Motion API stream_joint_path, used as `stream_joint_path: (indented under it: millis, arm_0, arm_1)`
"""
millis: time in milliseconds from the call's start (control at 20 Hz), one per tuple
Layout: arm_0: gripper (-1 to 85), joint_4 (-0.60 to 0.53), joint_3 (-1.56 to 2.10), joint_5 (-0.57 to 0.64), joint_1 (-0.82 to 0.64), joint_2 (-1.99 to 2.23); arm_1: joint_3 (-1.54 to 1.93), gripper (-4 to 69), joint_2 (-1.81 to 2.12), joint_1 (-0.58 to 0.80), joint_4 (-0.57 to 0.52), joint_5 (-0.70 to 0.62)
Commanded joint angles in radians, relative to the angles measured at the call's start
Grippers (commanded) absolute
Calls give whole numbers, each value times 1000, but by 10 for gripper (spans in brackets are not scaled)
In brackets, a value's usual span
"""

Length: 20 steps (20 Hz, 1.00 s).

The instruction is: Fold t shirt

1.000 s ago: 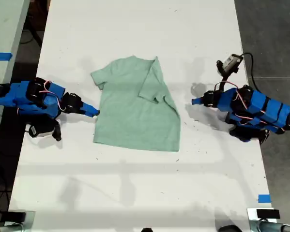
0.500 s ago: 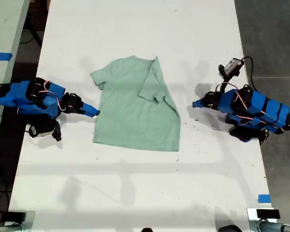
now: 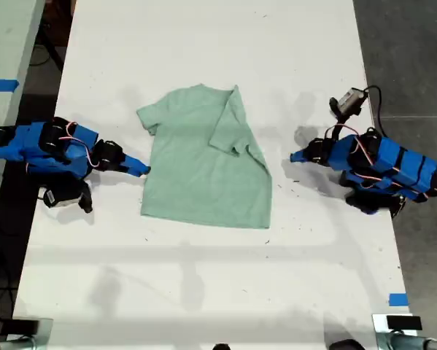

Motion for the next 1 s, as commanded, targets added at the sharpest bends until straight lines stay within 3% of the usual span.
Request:
stream_joint_path:
  millis: [0, 50, 150, 250, 300, 350, 450, 500, 650, 800, 950]
  arm_0:
    - [115, -3, -2, 52, -15, 6]
    - [123, -15, 3, 153, -21, 6]
    - [127, -41, -64, 57, 32, 6]
    - [128, -187, -92, 14, 109, 8]
    - [136, -183, -74, -78, 121, 8]
    - [195, -202, -57, -81, 94, 8]
    - [34, -255, -57, 91, -21, 8]
    - [-1, -238, -63, 110, -81, 8]
    - [-1, -258, -37, 241, -147, 8]
    - [-1, -140, -21, 233, -123, 8]
    - [-1, -121, -17, 183, -144, 8]
  arm_1:
    - [44, 20, 15, 6, 2, 18]
    - [44, 20, 15, 5, 3, 18]
    - [44, 20, 15, 12, 2, 15]
    - [44, 20, 15, 11, 2, 17]
    - [44, 20, 15, 8, 2, 18]
    - [44, 20, 15, 9, 2, 18]
    - [44, 20, 15, 9, 2, 17]
    - [44, 20, 15, 9, 2, 18]
    - [46, 20, 15, 14, 2, 18]
    - [48, 20, 15, 14, 2, 21]
    - [48, 20, 15, 14, 5, 34]
